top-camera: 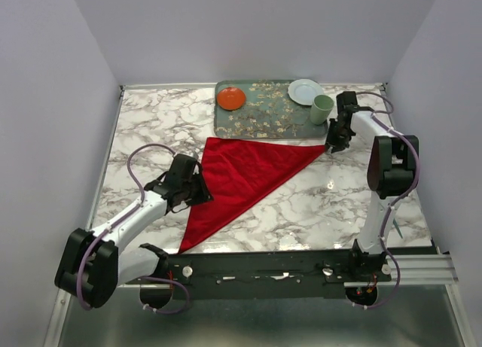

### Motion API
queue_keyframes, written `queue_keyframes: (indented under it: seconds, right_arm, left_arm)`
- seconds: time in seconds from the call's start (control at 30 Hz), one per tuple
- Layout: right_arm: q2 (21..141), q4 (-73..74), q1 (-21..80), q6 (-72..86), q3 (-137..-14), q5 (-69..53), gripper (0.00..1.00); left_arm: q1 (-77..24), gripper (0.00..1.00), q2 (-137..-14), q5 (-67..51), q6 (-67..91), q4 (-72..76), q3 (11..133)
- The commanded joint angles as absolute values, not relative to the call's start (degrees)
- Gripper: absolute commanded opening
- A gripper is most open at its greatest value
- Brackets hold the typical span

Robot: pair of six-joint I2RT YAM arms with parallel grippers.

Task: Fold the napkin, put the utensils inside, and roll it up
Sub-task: Fold the napkin

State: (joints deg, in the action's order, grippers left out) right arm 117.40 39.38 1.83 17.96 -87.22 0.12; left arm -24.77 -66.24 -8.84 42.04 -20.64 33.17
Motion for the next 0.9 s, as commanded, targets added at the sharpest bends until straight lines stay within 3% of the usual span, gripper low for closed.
queue_keyframes:
  seconds: [0.0, 0.1, 0.27, 0.4, 0.53, 0.63, 0.87]
  right_arm:
    - [108.03, 40.25, 11.04, 16.0, -86.84, 4.84, 0.42]
    - [105.39, 40.43, 19.21, 17.49, -86.57, 5.1, 0.52]
    - [104.5, 34.47, 31.62, 24.33, -84.64, -7.28, 0.53]
    - [106.96, 29.1, 44.26, 28.91, -83.77, -12.12, 0.44]
    - [110.21, 24.35, 49.3, 31.28, -81.3, -14.67, 0.29]
    - [110.48, 21.38, 49.39, 30.6, -77.02, -14.85, 0.24]
    - [103.02, 6.09, 54.31, 31.11, -65.78, -21.71, 0.22]
  left_arm:
    - [-24.43, 0.27, -59.69, -2.03, 41.92, -27.06, 38.23]
    - [-23.91, 0.34, -54.77, 3.77, 42.71, -30.23, 40.77]
    - [-22.06, 0.38, -48.7, 9.22, 42.63, -34.28, 42.8]
    - [-21.09, 0.4, -45.79, 8.79, 43.59, -34.63, 42.19]
    - [-21.01, 0.43, -47.88, 4.76, 43.77, -33.49, 40.7]
    - [-21.01, 0.33, -54.54, -4.0, 42.28, -30.33, 38.24]
    - [-19.43, 0.14, -66.43, -11.06, 44.21, -16.54, 36.38]
